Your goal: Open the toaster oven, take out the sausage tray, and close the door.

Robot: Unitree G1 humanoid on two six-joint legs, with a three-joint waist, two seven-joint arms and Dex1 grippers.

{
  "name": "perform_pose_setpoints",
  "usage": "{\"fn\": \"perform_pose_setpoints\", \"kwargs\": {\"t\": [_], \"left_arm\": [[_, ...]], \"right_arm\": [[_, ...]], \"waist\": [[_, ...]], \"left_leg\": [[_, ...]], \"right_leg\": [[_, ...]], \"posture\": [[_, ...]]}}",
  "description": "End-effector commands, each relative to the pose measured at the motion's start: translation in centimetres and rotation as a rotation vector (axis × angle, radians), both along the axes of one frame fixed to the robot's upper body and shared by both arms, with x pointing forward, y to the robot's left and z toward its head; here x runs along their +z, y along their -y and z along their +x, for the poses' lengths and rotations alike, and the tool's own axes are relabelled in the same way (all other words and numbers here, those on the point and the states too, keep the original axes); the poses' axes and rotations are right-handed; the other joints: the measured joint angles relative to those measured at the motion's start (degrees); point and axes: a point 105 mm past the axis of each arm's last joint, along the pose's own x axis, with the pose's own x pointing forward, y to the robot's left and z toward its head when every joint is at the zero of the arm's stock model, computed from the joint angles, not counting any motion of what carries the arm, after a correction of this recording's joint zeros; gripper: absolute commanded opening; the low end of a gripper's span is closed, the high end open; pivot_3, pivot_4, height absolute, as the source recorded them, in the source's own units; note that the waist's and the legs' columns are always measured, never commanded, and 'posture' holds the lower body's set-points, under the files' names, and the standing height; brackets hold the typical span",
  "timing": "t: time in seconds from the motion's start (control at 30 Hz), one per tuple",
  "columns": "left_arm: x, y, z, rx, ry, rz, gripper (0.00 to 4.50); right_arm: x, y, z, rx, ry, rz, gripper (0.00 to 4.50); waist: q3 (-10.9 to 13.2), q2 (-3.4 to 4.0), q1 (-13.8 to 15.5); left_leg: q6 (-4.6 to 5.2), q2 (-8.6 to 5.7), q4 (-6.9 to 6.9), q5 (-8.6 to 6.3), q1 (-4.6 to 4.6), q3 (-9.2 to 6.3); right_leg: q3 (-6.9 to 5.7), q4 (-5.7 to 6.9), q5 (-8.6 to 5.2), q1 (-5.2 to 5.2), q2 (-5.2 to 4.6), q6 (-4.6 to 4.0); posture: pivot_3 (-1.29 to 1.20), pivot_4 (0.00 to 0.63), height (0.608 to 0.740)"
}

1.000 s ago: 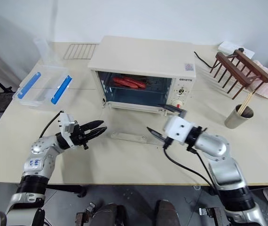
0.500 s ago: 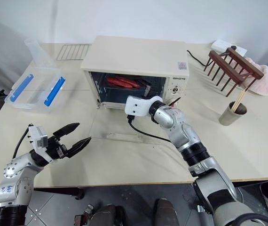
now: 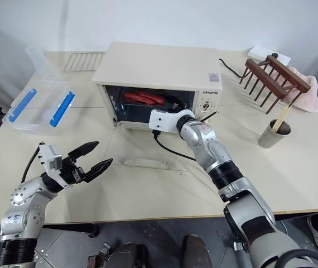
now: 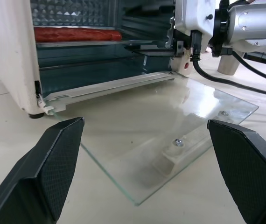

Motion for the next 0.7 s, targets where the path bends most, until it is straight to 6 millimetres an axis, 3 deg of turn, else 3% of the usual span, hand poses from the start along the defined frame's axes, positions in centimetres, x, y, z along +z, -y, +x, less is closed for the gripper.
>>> {"fn": "perform_pose_setpoints", "kwargs": {"t": [0.03,0.13,0.47,0.7], "left_arm": [[1.0,0.4,0.0,-0.015,0.041,-0.011,4.50],[1.0,0.5,0.1,-0.021,0.038,-0.015,4.50],[1.1,0.7,0.6,-0.024,0.039,-0.027,4.50],[1.3,0.2,1.5,-0.016,0.045,-0.038,4.50]], "right_arm": [[1.5,-1.0,-0.3,0.027,0.045,0.005,1.07],[1.7,-1.3,-0.4,0.040,0.048,-0.003,0.01],[3.8,-2.4,-1.6,0.168,0.091,-0.041,0.01],[4.0,-2.7,-3.1,0.243,0.072,-0.108,0.01]], "waist": [[0.00,0.00,-0.06],[0.00,0.00,-0.07],[0.02,0.02,-0.23],[0.03,0.01,-1.10]], "left_leg": [[0.00,0.00,0.00,0.00,0.00,0.00],[-0.01,0.00,-0.01,0.00,0.00,0.01],[-0.01,0.00,-0.05,0.00,-0.07,0.03],[-0.01,-0.01,-0.14,0.00,-0.12,0.01]], "right_leg": [[0.00,0.00,0.00,0.00,0.00,0.00],[0.00,0.00,0.00,-0.01,0.00,0.00],[0.01,-0.05,0.00,-0.08,0.00,0.00],[-0.04,-0.11,0.00,-0.10,0.02,0.00]], "posture": [[0.00,0.150,0.740],[0.00,0.150,0.740],[0.00,0.150,0.740],[0.00,0.150,0.740]]}}
